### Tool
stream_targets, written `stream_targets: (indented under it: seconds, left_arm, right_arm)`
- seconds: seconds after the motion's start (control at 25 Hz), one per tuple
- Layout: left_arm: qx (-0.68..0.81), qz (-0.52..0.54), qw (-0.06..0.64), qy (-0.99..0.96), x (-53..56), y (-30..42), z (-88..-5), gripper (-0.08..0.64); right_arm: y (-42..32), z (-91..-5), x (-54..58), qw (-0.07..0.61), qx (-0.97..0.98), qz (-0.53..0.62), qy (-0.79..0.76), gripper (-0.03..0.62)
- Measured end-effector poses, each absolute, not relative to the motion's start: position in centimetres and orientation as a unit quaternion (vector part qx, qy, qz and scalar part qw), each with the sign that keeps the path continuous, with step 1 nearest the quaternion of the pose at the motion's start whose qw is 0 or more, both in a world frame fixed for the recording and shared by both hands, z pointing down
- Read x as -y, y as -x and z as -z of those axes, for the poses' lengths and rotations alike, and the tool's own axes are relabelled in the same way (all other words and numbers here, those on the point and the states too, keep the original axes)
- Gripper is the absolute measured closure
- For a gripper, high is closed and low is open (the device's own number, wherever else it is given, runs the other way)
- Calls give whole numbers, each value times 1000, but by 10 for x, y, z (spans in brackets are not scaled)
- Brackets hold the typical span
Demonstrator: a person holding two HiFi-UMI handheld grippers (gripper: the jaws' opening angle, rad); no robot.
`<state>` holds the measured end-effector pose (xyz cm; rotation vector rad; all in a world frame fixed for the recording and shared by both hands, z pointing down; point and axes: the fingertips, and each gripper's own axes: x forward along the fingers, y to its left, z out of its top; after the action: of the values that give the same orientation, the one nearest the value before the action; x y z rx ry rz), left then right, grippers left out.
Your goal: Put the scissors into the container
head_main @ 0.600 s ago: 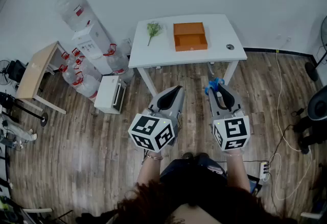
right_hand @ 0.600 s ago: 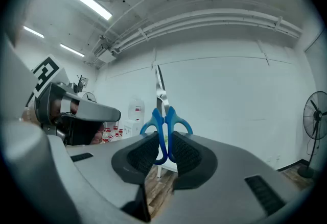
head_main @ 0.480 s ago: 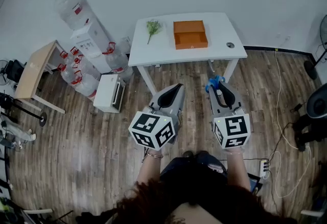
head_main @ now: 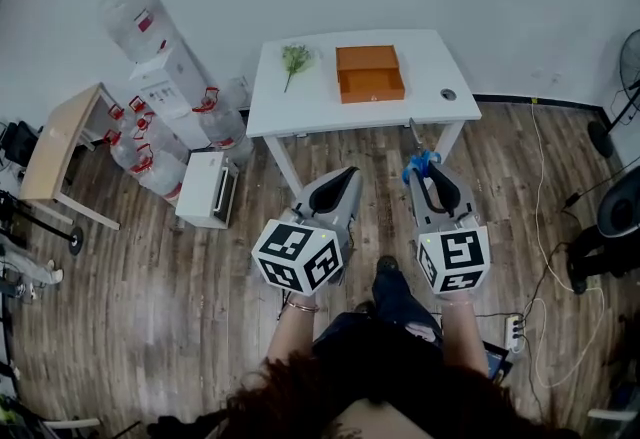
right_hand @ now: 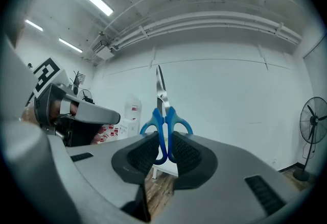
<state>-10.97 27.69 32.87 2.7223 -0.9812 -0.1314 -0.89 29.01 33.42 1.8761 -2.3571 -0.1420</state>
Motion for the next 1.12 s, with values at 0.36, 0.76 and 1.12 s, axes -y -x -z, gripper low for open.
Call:
stream_targets:
  seconds: [0.36,0.76,1.12]
  left_arm:
    - [337,38,122,-933,-235,99,-333,541]
    - [339,29,123,-932,-169,76,-339,541]
    - [339,21,121,-933,-102,40,-334,541]
  right_arm:
    - [-3,-339,-246,53,782,38,-620,525]
    - [-19,-351,-177,57,794,23,-605,525]
    - [-51,-352,-111,62,797,11,-601,527]
